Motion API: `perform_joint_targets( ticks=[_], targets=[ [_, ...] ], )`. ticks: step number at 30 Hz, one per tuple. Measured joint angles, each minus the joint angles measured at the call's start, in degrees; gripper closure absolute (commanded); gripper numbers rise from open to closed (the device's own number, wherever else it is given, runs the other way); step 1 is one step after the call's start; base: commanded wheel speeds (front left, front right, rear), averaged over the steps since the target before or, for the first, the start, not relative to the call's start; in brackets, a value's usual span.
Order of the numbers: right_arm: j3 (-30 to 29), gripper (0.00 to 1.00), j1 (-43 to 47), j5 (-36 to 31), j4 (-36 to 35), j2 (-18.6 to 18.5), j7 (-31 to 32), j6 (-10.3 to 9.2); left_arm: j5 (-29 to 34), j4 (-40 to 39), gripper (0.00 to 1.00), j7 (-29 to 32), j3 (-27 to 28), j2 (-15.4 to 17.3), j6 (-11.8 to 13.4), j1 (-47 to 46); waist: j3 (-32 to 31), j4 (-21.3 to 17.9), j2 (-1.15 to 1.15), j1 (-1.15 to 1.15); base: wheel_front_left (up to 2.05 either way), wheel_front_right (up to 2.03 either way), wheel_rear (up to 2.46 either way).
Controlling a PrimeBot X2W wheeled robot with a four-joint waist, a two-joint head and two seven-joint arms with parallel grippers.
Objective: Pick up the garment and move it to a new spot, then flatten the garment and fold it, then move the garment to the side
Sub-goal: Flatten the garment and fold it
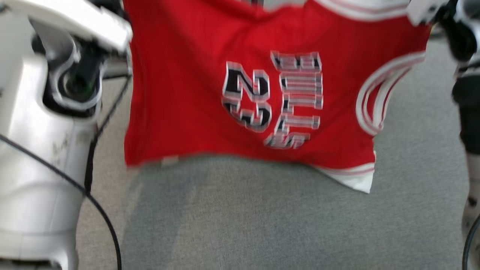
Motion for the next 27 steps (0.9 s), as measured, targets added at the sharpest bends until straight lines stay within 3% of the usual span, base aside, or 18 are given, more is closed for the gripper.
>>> perform_joint_targets(
  ticks=[6, 13, 17, 21, 27],
  targets=[
    [-5.21, 1.00, -12.07, -7.87, 5.27, -0.12, -13.27, 0.00, 2.83, 7.15, 1.00, -11.40, 2.64, -2.16, -3.98, -11.09, 7.60, 0.77, 0.00, 0.00, 0.00, 0.00, 0.00],
    [-8.38, 1.00, -23.35, -22.35, 7.83, 0.80, -32.89, 0.01, 5.02, 12.74, 1.00, -23.82, 3.41, -3.35, -11.41, -20.78, 14.50, 2.76, 0.00, 0.00, 0.00, 0.00, 0.00],
    [-10.22, 1.00, -25.87, -26.66, 8.61, 1.82, -35.20, 0.01, 7.35, 13.54, 1.00, -25.91, 1.67, -2.60, -12.45, -21.93, 15.32, 3.57, 0.00, 0.00, 0.00, 0.00, 0.00],
    [-8.71, 1.00, -24.81, -28.67, 13.95, 2.16, -35.50, 0.01, 8.48, 16.45, 1.00, -26.41, -0.85, -2.32, -12.62, -18.87, 15.46, 3.14, 0.00, 0.00, 0.00, 0.00, 0.00],
    [-3.64, 1.00, -17.49, -21.45, 27.13, 3.76, -32.37, 0.01, 10.81, 24.21, 1.00, -26.58, -9.00, -1.65, -12.63, -9.48, 14.71, 2.40, 0.00, 0.00, 0.00, 0.00, 0.00]
  ],
)
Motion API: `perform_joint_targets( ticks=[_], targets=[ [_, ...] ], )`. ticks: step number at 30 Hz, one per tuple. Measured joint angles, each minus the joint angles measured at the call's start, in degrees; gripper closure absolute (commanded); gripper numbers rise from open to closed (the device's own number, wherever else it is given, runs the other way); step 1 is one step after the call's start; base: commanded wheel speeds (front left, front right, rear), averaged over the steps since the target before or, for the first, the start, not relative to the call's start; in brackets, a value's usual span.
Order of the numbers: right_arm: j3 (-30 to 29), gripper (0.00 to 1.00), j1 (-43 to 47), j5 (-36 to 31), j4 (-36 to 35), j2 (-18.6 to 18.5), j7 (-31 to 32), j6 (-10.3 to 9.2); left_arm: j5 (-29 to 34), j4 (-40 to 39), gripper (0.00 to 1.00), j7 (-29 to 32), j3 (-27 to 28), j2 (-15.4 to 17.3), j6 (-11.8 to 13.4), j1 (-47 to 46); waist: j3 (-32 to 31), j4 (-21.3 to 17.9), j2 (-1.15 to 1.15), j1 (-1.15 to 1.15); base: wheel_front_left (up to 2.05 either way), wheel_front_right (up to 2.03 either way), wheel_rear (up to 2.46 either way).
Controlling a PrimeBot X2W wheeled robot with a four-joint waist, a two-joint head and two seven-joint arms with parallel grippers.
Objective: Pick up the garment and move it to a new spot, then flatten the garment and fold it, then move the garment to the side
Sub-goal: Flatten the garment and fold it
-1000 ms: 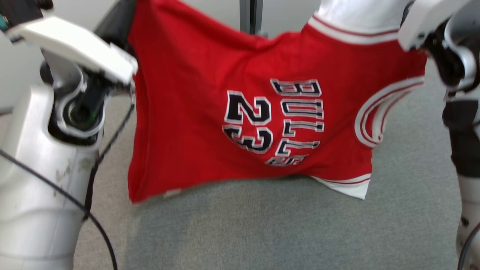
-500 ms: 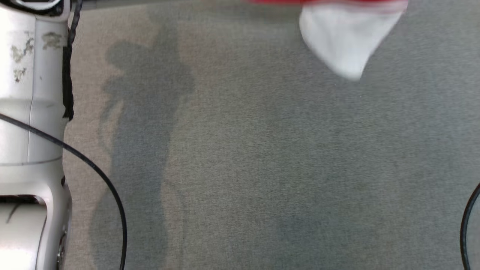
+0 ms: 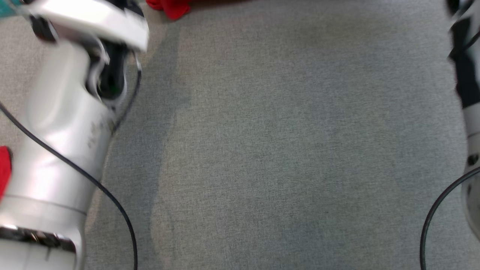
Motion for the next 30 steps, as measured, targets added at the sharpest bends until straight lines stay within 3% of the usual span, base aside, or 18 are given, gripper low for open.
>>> perform_joint_targets(
  ticks=[8, 13, 16, 22, 30],
  targets=[
    [4.26, 1.00, 16.61, 13.72, 7.43, 0.53, 5.54, 0.00, 0.52, 11.50, 1.00, -0.03, -7.65, -1.29, 0.00, 11.22, -5.79, -0.36, 0.00, 0.00, 0.00, 0.00, 0.00],
    [12.62, 1.00, 28.65, 22.03, 4.55, 1.22, 10.89, 0.00, 2.58, 17.34, 1.00, 1.44, -12.70, -1.07, 0.00, 18.66, -11.94, -1.02, 0.00, 0.00, 0.00, 0.00, 0.00],
    [17.57, 1.00, 36.00, 26.29, -0.56, 0.36, 15.10, 0.00, 1.25, 19.95, 1.00, 2.76, -12.67, -1.35, 0.00, 23.06, -15.87, -1.64, 0.00, -0.01, 0.00, 0.00, 0.00],
    [24.28, 1.00, 48.98, 33.16, -18.24, -8.28, 26.40, -0.01, -1.94, 22.16, 1.00, 4.30, -11.40, -2.56, 0.10, 30.08, -22.49, -2.76, 0.00, -0.01, 0.00, 0.00, 0.00],
    [23.45, 1.00, 64.49, 36.64, -45.53, -23.66, 44.03, 0.00, -3.19, 19.85, 1.00, 3.01, -11.03, -2.37, 0.41, 36.56, -25.07, -2.16, 0.00, -0.01, 0.00, 0.00, 0.00]
  ],
)
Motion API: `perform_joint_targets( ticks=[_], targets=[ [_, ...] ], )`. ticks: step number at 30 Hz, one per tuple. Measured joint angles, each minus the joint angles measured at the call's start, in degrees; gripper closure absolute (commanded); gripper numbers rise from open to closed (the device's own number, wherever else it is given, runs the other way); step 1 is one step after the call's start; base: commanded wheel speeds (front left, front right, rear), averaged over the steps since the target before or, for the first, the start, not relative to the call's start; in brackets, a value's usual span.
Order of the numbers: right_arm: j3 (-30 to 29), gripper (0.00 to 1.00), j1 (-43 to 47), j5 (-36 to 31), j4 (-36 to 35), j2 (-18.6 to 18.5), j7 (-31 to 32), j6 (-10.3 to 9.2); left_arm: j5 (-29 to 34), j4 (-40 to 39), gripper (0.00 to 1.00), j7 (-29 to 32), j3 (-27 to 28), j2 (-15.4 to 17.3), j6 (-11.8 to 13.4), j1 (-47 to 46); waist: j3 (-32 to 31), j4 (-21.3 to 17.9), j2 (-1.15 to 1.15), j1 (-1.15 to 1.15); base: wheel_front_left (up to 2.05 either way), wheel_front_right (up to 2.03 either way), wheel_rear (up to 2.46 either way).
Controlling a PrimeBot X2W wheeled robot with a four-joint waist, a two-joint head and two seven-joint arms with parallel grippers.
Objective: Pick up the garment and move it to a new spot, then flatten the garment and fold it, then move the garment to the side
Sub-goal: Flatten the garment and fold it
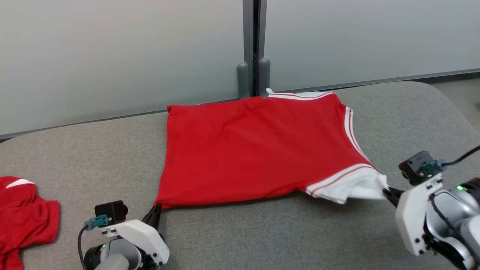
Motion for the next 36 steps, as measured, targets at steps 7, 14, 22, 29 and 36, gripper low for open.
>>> perform_joint_targets(
  ticks=[7, 14, 22, 29, 36],
  targets=[
    [-3.75, 1.00, 10.74, -1.01, -13.37, -6.98, 10.85, 0.00, -1.77, -5.14, 1.00, -1.19, 2.04, 2.18, 1.91, 5.64, 0.33, 0.34, 0.00, 0.00, 0.00, 0.00, 0.00],
    [-4.90, 1.00, 17.79, 0.16, -17.31, -5.36, 13.56, -0.01, -2.93, -14.96, 1.00, 2.58, 1.85, 4.77, 5.31, 14.16, 0.60, 1.00, 0.00, 0.00, 0.00, 0.00, 0.00],
    [-6.05, 1.00, 21.95, -0.16, -21.73, -5.92, 16.97, 0.00, -5.55, -34.66, 1.00, 9.06, 1.76, 8.95, 12.92, 27.61, 0.83, 1.10, 0.00, 0.00, 0.00, 0.00, 0.00],
    [-9.40, 1.00, 24.23, -1.56, -23.12, -4.50, 17.11, -0.01, -6.38, -53.16, 1.00, 13.21, 2.46, 14.34, 22.65, 39.46, 1.37, 1.58, 0.00, 0.00, 0.00, 0.00, 0.00],
    [-13.32, 1.00, 25.65, -2.26, -26.17, -1.75, 13.69, -0.01, -4.41, -63.66, 1.00, 13.62, 2.99, 18.24, 25.07, 41.34, 1.51, 3.06, 0.00, 0.00, 0.00, 0.00, 0.00]
  ],
)
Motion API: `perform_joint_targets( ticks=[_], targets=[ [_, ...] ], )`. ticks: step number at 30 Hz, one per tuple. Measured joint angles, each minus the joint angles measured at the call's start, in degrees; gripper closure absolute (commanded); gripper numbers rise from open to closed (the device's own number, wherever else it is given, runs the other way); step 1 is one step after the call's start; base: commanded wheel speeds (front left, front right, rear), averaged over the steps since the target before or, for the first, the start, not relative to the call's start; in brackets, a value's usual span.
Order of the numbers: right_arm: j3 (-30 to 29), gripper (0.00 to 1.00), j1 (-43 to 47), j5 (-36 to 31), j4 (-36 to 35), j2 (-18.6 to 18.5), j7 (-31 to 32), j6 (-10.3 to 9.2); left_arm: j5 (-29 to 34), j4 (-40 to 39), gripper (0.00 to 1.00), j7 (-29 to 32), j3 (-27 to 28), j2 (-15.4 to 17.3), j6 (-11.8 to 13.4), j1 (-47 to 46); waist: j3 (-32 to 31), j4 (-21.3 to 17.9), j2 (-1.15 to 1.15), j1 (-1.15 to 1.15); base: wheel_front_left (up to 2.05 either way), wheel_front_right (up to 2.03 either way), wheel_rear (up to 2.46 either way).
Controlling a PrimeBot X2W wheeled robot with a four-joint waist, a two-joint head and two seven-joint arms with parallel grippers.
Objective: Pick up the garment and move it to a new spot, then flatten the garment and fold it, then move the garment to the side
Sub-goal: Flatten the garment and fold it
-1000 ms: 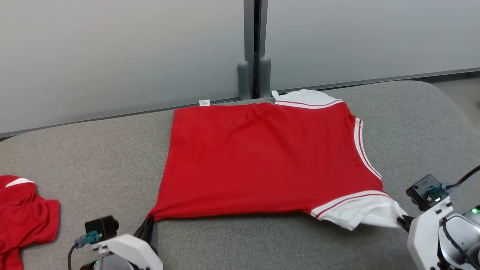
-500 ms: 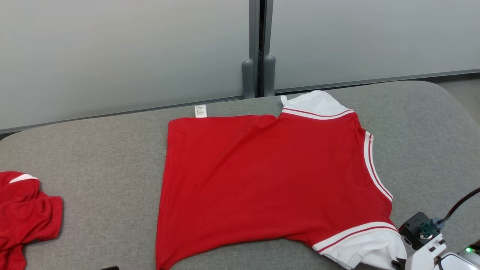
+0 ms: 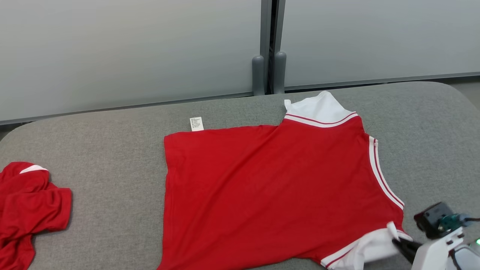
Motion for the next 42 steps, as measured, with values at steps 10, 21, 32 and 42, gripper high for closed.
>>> perform_joint_targets(
  ticks=[10, 21, 32, 42],
  targets=[
    [-0.81, 1.00, -6.36, -1.58, 1.92, 2.54, -9.16, 0.01, 3.68, 0.70, 1.00, 3.33, -3.45, -2.88, -0.93, -12.03, 0.19, 0.48, 0.00, 0.00, 0.00, 0.00, 0.00],
    [1.85, 1.00, -17.80, -2.92, 14.77, 5.41, -20.47, 0.01, 7.80, 11.18, 1.00, 4.59, -3.70, -4.78, 2.37, -22.78, 2.04, -0.07, 0.00, 0.00, 0.00, 0.00, 0.00],
    [6.09, 1.00, -27.98, -7.06, 28.54, 7.55, -31.60, 0.01, 9.22, 20.96, 1.00, 4.06, -4.04, -6.67, 1.47, -29.72, 3.92, -0.26, 0.00, 0.00, 0.00, 0.00, 0.00],
    [9.68, 1.00, -35.55, -7.83, 38.43, 7.91, -39.13, 0.01, 8.84, 24.73, 1.00, 2.54, -3.93, -7.94, -0.02, -31.34, 5.19, 0.32, 0.00, 0.00, 0.00, 0.00, 0.00]
  ],
)
